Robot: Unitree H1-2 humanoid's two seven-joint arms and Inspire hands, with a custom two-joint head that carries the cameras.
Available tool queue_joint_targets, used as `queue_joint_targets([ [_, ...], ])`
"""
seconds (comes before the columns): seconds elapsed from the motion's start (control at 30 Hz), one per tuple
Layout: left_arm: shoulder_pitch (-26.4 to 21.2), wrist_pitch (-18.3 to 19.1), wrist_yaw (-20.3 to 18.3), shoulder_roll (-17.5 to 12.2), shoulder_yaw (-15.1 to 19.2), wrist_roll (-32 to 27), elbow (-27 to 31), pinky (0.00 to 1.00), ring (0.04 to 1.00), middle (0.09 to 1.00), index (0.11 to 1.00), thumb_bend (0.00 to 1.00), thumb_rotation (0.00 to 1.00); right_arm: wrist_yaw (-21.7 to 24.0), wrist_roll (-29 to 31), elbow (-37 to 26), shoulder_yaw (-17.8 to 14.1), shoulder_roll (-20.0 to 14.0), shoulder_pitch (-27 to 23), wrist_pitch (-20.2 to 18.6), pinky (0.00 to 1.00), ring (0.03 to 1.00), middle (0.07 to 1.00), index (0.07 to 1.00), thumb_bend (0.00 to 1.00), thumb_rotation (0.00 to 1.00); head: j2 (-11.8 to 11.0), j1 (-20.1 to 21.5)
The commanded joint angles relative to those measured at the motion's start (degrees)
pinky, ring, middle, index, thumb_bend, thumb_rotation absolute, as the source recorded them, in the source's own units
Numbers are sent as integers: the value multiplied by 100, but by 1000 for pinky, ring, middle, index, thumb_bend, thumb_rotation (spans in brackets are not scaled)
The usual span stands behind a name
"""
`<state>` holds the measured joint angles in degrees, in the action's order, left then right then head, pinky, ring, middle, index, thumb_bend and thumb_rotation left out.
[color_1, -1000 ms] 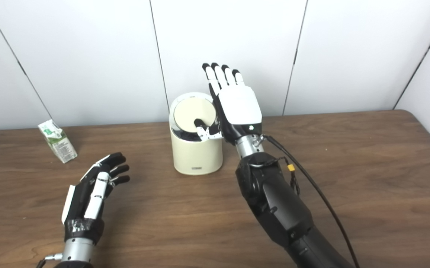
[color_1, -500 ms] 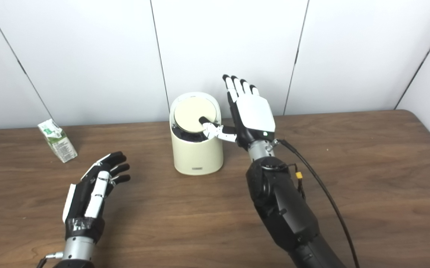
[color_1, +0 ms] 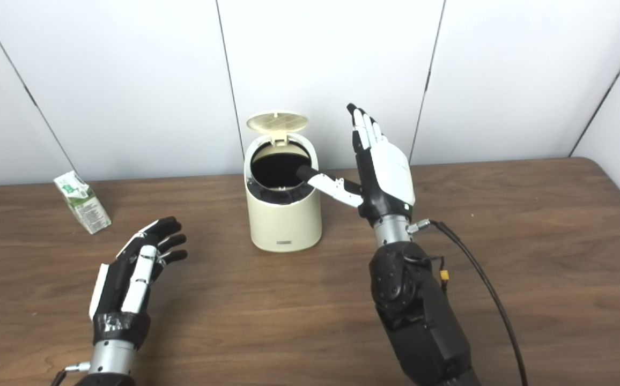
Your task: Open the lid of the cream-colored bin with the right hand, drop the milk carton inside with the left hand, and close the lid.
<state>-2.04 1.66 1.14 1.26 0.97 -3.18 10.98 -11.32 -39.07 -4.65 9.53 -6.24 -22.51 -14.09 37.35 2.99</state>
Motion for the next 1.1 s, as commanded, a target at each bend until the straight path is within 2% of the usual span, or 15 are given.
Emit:
queue_joint_targets([
  [0.0, -172, -198, -33, -7, 2, -13, 56, 709, 763, 793, 784, 282, 677, -160, 119, -280, -103, 32, 26, 287, 941, 1000, 1000, 1000, 918, 1000, 5, 2],
  [0.23, -174, -198, -31, -1, 8, -20, 80, 707, 765, 794, 786, 273, 664, -62, 668, -640, -260, 59, 892, 689, 946, 1000, 1000, 1000, 854, 1000, 11, -36],
  [0.27, -174, -192, -35, 0, 10, -30, 91, 706, 766, 794, 785, 274, 662, -28, 763, -727, -258, 58, 1028, 767, 965, 1000, 1000, 1000, 774, 1000, 21, -44],
  [0.33, -171, -168, -32, -6, 15, -21, 111, 705, 768, 795, 786, 271, 657, -24, 994, -855, -242, 55, 1347, 1050, 979, 1000, 1000, 1000, 506, 1000, 27, -64],
  [0.37, -169, -161, -29, -12, 18, -12, 117, 703, 767, 793, 785, 269, 656, -37, 1090, -883, -240, 58, 1472, 1194, 926, 977, 977, 969, 354, 985, 33, -68],
  [0.43, -165, -156, -27, -26, 21, 4, 123, 700, 765, 791, 783, 260, 652, -48, 1365, -880, -293, 113, 1713, 1441, 851, 931, 932, 911, 206, 939, 35, -68],
  [0.47, -162, -153, -34, -32, 22, 2, 129, 700, 764, 790, 782, 258, 649, -57, 1507, -857, -328, 153, 1790, 1562, 836, 920, 920, 897, 182, 927, 39, -62],
  [0.63, -139, -127, -49, -42, 23, -39, 178, 699, 764, 791, 783, 259, 646, -74, 1747, -785, -453, 259, 1977, 1807, 765, 854, 860, 846, 179, 778, 41, -83],
  [0.73, -126, -127, -45, -31, 27, -66, 198, 692, 764, 792, 784, 268, 646, -149, 1586, -700, -504, 282, 2077, 1741, 756, 842, 845, 839, 192, 773, 71, -104],
  [0.8, -92, -144, -41, -30, 18, -45, 230, 697, 766, 794, 786, 275, 647, -182, 1521, -649, -519, 268, 2137, 1802, 753, 837, 840, 835, 177, 720, 66, -184],
  [1.07, 20, -99, -35, -43, 8, -1, 365, 706, 770, 799, 791, 264, 665, -230, 1217, -606, -475, 189, 2184, 1977, 764, 845, 844, 837, 187, 804, 62, -272],
])
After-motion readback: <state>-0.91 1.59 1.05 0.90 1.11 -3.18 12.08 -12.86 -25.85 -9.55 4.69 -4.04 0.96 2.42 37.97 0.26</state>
